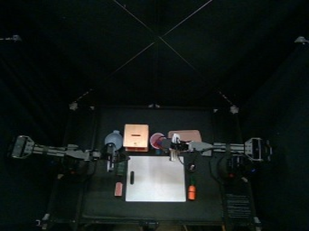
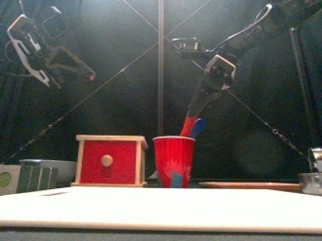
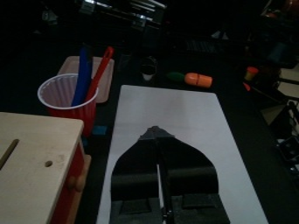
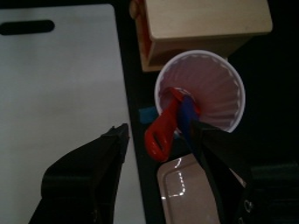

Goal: Place knife on cutting board

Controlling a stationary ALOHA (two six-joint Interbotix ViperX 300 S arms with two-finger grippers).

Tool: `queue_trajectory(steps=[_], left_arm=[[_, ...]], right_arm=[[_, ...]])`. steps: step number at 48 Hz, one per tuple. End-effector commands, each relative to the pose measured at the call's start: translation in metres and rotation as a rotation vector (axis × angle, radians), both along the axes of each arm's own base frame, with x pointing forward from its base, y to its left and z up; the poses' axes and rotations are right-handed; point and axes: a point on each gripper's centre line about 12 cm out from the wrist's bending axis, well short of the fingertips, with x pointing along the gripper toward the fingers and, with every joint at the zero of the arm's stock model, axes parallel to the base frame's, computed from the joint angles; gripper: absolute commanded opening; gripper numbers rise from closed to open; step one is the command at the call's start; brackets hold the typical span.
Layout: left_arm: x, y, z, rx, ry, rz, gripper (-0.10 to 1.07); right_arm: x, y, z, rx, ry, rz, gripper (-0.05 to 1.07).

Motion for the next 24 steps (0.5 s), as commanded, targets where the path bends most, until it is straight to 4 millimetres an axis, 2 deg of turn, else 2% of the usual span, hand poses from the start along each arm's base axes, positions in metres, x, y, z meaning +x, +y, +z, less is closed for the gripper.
queue_trajectory(steps=[1,12,24], left_arm=[[0.0026,-0.0002,0.0055,0.000,-0.021,0.000,0.17],[0.0018,0.0004,0.0037,-0.008,-0.017,0.005,0.17],[0.0010,0.0006,0.0020,-0.010,-0.012,0.007,0.17]], right_arm=[[0.0032,-0.0076,0.0107,-0.012,-0.018,-0.016,0.89],[0.0083,-0.0117,0.0052,-0.013,0.010,-0.022,0.82],[0.0109,-0.0121,0.0082,-0.017,0.011,-0.020,0.52]])
